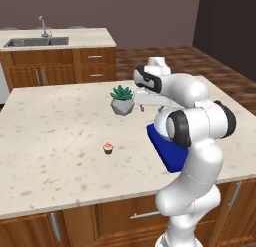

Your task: Place the bowl with cake and the cupcake onto the tray.

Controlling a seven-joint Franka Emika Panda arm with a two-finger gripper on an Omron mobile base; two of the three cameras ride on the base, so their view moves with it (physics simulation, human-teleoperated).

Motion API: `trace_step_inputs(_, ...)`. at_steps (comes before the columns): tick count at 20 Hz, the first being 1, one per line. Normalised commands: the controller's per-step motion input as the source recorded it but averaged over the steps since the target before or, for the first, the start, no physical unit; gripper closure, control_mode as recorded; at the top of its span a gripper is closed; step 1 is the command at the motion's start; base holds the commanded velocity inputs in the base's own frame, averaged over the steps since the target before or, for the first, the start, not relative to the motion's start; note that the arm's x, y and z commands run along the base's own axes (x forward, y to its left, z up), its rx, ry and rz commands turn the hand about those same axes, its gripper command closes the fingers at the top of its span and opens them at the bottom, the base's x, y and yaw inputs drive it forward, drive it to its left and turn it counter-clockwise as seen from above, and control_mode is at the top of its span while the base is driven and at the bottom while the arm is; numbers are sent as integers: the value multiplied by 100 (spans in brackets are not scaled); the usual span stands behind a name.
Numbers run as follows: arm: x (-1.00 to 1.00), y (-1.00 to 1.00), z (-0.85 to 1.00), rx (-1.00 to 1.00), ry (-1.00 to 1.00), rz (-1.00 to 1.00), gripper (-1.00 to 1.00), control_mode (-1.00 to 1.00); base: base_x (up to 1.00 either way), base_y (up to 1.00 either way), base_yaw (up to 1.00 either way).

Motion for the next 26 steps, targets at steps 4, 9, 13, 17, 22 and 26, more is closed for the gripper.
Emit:
trace_step_inputs(4, -27, 100, -28, 5, 9, 8, -100, -100, 0, 0, 0)
trace_step_inputs(9, 0, 100, -31, -6, 6, 13, -100, -100, 0, 0, 0)
trace_step_inputs(13, 6, 99, -47, -9, 0, 10, -100, -100, 0, 0, 0)
trace_step_inputs(17, 3, 89, -54, -9, -1, 11, -100, -100, 0, 0, 0)
trace_step_inputs(22, -1, 53, -51, -4, 2, 11, -100, -100, 0, 0, 0)
trace_step_inputs(26, 0, 1, -44, -2, 3, 6, -100, -100, 0, 0, 0)
